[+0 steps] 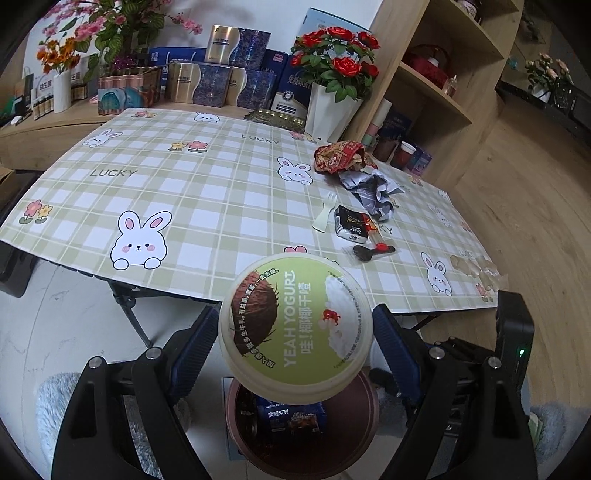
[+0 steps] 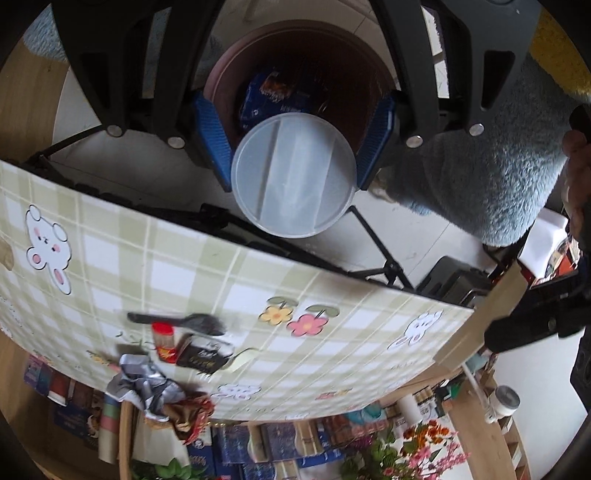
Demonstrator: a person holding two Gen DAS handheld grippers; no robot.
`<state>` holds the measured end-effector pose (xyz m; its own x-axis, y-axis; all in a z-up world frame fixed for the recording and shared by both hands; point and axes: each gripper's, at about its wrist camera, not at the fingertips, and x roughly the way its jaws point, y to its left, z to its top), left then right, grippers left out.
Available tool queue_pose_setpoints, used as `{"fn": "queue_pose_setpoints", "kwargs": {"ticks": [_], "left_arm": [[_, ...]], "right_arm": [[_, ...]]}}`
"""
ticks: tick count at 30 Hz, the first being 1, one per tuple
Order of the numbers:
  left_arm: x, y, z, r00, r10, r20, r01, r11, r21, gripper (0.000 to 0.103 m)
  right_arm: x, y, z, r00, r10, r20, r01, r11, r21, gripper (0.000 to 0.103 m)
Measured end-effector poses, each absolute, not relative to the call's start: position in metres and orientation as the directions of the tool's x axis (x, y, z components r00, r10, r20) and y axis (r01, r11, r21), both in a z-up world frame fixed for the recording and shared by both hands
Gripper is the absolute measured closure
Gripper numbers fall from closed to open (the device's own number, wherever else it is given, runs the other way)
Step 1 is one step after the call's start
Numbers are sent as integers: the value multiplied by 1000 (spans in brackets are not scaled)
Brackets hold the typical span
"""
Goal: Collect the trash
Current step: 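Carry both lids over the bin and open the right tool to drop the clear lid, then lower the green yogurt lid into the bin and open the left tool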
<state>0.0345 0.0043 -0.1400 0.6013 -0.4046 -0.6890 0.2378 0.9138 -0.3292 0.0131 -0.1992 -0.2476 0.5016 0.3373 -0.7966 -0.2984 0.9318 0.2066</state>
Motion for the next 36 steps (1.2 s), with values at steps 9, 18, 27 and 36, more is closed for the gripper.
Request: {"fn": "queue_pose_setpoints", "kwargs": {"ticks": [9,18,27,36], "left_arm": [[29,7,-138,614,-393,-684,238,919,-314,20],[20,9,-147,604,-384,-698,223,923,-315,20],[9,-6,-161,552,-396,-734,268,918,-293,20],[5,-25,-182,467,-414,-781,316,903,-290,20]], "right_arm": [[5,-204,-231,577,277,-768,-253,955,155,21],[-5,-225,-203,717,174,-675,-152,984,92,9],[-11,-242,-185,779,137,-612,-72,989,130,6],[-18,-246,-187,785,127,-606,-49,988,144,6]]}}
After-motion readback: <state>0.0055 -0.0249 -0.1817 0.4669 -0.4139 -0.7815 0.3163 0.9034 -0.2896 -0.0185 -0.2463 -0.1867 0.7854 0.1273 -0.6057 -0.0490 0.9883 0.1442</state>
